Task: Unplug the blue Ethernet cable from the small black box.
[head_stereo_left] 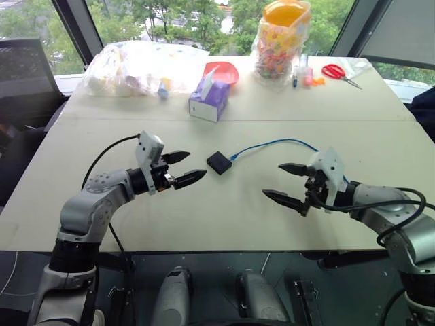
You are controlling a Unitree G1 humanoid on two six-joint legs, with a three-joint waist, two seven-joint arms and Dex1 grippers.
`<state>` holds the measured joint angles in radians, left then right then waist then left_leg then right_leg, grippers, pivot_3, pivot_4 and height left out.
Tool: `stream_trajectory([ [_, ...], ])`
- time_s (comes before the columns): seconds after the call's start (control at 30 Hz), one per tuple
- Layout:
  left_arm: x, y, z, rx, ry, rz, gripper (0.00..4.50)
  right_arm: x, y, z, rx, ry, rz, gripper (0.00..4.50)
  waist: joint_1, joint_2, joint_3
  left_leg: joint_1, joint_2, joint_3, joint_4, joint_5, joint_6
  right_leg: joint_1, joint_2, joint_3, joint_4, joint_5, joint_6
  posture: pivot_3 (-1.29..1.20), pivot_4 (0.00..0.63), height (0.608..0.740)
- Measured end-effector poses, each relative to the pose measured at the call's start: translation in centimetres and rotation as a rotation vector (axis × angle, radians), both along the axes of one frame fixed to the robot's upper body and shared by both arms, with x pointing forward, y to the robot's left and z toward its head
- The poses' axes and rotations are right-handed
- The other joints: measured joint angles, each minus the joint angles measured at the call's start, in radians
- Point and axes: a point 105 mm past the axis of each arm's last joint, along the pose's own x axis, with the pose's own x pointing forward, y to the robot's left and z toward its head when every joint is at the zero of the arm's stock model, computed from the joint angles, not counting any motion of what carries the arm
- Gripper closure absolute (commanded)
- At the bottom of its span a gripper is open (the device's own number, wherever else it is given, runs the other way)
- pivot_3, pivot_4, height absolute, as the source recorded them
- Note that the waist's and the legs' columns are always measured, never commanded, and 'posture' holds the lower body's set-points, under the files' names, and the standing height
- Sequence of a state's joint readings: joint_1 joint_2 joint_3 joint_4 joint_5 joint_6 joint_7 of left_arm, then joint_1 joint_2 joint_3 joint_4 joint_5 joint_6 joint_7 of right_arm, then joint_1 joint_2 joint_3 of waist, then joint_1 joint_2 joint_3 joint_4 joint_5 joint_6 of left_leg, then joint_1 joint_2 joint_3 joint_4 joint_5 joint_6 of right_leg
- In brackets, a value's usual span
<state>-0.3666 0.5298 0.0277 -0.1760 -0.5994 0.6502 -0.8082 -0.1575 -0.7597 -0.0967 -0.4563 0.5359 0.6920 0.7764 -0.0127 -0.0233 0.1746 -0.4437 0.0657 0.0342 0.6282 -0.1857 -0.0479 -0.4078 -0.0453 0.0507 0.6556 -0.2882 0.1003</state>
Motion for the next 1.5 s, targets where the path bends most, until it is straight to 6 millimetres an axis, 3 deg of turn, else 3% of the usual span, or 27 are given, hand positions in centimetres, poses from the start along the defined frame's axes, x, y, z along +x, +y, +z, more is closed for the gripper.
stream_trajectory([
  [0.4,-0.3,0.5,-0.1,0.031,0.016,-0.025,0.03,1.0,0.2,2.4,-0.045,-0.067,0.032,0.00,-0.001,0.000,0.000,0.000,0.000,0.000,0.000,0.000,0.000,0.000,0.000,0.000,0.000,0.000,0.000,0.00,0.150,0.735],
  [0.63,-0.3,0.8,-0.1,0.044,0.016,-0.025,0.03,2.5,0.5,2.9,-0.186,-0.090,0.084,0.00,-0.001,0.000,0.000,0.000,0.000,0.001,0.000,0.000,0.000,-0.001,-0.001,0.000,0.000,0.000,0.000,0.00,0.150,0.735],
  [0.9,0.1,0.7,0.5,0.066,-0.023,-0.037,0.03,6.1,1.5,3.3,-0.379,-0.092,0.215,0.00,-0.004,0.000,0.000,0.000,0.000,0.002,-0.001,0.000,0.000,-0.002,-0.001,0.000,-0.001,0.000,0.000,0.00,0.150,0.735],
  [1.17,0.5,1.0,0.6,0.075,-0.048,-0.014,0.03,11.2,4.6,2.0,-0.668,-0.079,0.398,0.00,-0.008,0.001,0.001,-0.001,0.001,0.004,-0.002,0.000,0.000,-0.004,0.000,0.001,0.000,0.001,0.001,0.00,0.150,0.735],
  [1.33,0.3,1.4,0.5,0.080,-0.058,0.018,0.03,12.8,7.1,0.7,-0.777,-0.055,0.485,0.00,-0.006,0.002,0.001,-0.001,0.000,0.005,-0.004,0.000,0.000,-0.004,0.000,0.001,0.000,0.003,0.004,0.00,0.150,0.735],
  [1.5,-0.2,2.0,0.3,0.083,-0.064,0.055,0.03,13.5,8.1,0.4,-0.901,-0.055,0.545,0.00,-0.006,0.002,0.001,-0.001,0.000,0.005,-0.006,0.000,0.000,-0.005,0.000,0.000,0.001,0.003,0.004,0.00,0.150,0.735],
])
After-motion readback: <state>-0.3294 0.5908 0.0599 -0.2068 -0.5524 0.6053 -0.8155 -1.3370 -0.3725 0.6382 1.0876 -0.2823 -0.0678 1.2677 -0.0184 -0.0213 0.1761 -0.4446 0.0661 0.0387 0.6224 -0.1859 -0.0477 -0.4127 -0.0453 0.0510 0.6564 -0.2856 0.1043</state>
